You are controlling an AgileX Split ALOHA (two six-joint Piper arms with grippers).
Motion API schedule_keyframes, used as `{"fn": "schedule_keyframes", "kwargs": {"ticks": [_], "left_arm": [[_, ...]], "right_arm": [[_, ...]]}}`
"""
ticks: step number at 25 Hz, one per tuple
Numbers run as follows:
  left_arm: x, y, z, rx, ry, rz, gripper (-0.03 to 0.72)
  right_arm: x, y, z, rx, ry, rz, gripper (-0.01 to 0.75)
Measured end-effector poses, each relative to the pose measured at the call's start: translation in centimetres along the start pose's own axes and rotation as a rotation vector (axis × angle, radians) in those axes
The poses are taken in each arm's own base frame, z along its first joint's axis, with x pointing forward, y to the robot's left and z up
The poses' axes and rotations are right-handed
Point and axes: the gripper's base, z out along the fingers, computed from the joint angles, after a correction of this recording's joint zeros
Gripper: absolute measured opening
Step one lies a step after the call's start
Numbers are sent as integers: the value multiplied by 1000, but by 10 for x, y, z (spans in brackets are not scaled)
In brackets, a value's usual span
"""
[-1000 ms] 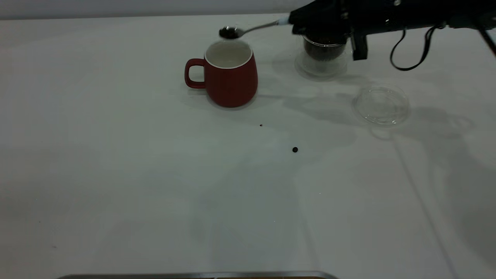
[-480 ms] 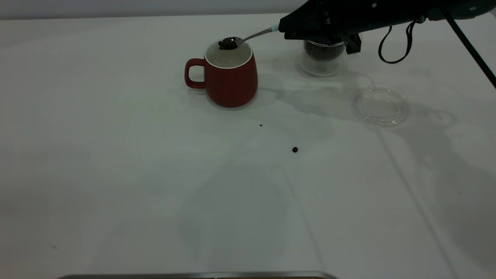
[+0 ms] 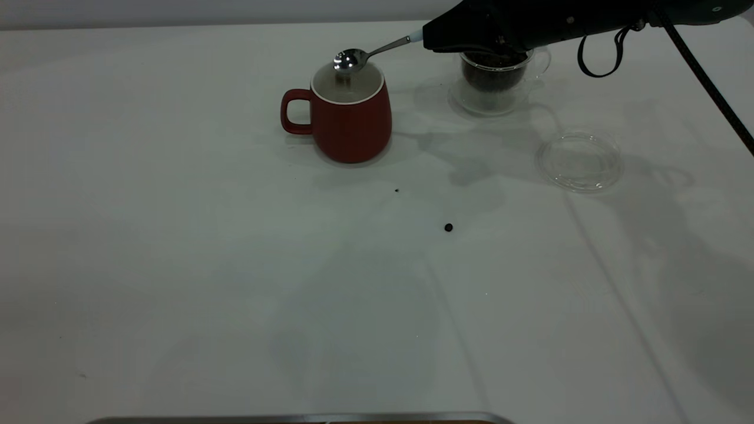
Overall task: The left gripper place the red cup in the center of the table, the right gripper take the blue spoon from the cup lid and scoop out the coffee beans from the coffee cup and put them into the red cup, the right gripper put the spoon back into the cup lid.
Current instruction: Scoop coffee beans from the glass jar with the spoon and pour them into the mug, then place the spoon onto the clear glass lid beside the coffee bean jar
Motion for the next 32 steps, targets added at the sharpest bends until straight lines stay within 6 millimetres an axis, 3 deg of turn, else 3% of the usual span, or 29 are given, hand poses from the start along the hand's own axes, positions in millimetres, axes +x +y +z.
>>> {"fn": "schedule_keyframes", "kwargs": {"ticks": [11,20,27,32], "left_arm": [[0,0,0,0,0,0,577],[0,0,0,0,0,-3,577],[0,0,0,0,0,-3,577],[0,0,0,0,0,-3,577]], "right_arm": [[0,0,0,1,0,-88,109],[-12,9,-8,-21,4,290,109],[-41,12,-52,23,47,454,109],[-39,6,-88,103,101,550,109]]}}
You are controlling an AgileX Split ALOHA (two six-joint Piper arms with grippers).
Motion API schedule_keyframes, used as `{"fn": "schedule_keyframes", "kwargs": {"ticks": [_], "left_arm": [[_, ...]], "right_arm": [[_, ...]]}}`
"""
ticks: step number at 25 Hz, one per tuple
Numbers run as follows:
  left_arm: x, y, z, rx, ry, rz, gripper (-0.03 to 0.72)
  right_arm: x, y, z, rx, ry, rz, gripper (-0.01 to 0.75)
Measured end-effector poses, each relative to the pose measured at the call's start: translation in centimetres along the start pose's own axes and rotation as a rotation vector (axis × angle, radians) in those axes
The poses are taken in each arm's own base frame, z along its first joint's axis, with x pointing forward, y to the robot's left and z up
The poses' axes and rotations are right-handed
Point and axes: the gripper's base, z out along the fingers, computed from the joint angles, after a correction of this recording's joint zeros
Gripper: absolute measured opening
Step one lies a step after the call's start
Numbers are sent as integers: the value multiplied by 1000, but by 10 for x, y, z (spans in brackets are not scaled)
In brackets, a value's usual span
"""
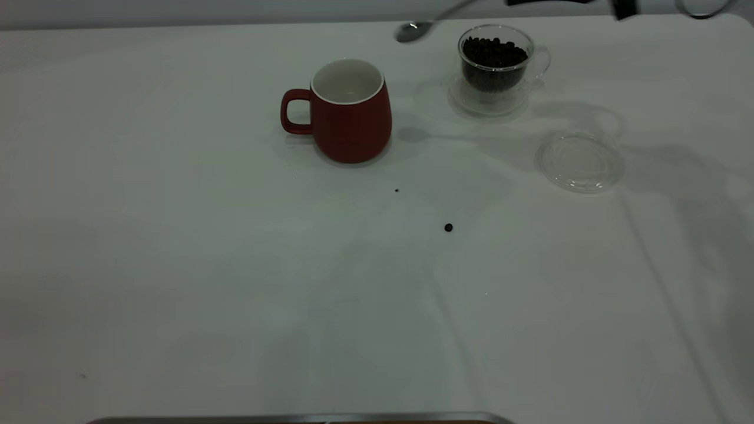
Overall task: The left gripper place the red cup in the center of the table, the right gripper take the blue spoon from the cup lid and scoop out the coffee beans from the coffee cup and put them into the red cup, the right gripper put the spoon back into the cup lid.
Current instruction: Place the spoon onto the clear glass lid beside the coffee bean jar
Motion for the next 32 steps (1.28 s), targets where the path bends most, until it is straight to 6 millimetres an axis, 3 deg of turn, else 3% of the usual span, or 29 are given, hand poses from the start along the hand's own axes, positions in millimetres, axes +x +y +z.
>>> {"fn": "schedule_keyframes", "kwargs": {"ticks": [6,15,24,32], "left_arm": [[0,0,0,0,0,1,577],[0,0,0,0,0,2,577],[0,0,0,0,0,3,577],[0,0,0,0,0,3,577]], "right_arm": [[24,-22,-31,92,-37,96,109],[49,-61,-59,148,-134,224,109],[72,-91,-79,171,-236,325,109],[87,-104,-86,221,-286,361,109]]}}
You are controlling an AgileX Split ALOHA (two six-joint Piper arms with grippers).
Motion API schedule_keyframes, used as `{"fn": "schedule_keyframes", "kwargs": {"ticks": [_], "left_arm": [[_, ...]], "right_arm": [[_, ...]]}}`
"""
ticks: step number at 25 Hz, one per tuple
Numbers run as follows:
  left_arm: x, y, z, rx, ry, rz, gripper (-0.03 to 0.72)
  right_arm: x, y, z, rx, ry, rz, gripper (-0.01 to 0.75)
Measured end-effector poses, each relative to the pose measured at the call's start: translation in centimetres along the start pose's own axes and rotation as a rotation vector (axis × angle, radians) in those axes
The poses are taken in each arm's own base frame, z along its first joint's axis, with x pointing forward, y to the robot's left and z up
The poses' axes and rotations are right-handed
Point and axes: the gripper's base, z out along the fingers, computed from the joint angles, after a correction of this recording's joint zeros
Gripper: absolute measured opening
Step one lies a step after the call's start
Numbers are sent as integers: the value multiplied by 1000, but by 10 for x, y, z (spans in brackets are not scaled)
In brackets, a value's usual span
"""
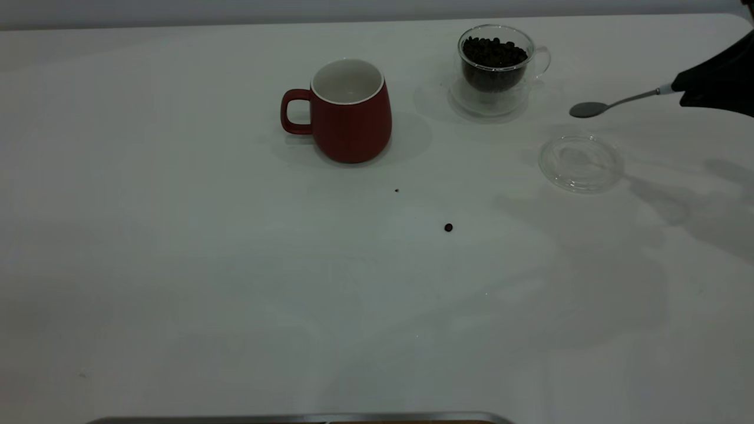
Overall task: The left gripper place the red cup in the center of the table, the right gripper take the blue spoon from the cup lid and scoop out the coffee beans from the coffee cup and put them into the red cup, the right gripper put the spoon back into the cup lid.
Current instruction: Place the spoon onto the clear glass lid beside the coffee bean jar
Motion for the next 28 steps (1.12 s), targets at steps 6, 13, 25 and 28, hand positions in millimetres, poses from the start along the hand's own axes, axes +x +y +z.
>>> {"fn": "schedule_keyframes", "kwargs": {"ticks": [6,13,25,28], "left_arm": [[0,0,0,0,0,0,577],[0,0,0,0,0,-2,577],[0,0,0,0,0,-2,577],[0,0,0,0,0,-2,577]], "right_arm": [[2,-11,7,30,2,35,109],[5,-22,12,86,13,24,109],[-1,-35,34,64,39,6,109],[-2,-38,40,37,51,-14,109]]}}
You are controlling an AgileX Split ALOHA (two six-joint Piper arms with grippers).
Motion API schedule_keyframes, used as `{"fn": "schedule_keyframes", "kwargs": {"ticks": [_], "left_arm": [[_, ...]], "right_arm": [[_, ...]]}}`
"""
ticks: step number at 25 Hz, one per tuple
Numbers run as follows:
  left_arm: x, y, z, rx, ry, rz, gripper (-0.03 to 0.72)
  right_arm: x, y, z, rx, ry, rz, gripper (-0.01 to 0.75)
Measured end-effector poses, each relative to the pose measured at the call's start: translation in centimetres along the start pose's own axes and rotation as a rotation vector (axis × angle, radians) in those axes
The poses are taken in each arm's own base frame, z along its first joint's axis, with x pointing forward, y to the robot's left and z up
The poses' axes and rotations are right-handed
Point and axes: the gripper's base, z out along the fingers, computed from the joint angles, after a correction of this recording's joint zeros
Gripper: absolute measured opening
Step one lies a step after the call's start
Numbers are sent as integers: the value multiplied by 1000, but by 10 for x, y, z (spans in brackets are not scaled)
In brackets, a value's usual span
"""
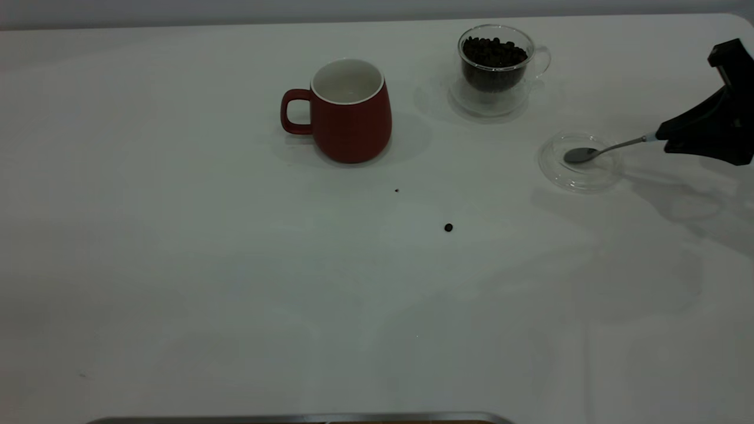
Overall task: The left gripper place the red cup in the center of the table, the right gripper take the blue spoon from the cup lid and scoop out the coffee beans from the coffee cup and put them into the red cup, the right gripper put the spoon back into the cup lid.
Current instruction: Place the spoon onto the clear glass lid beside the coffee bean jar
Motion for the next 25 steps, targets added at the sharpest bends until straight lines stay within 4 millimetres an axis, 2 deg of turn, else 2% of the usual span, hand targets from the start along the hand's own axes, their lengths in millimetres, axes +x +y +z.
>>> {"fn": "schedule_keyframes", "kwargs": {"ticks": [18,25], "left_arm": [[0,0,0,0,0,2,577],[0,0,0,0,0,2,577]], "right_arm": [[3,-10,15,-63,35,-31,109],[3,-12,16,-45,34,-31,176]]}}
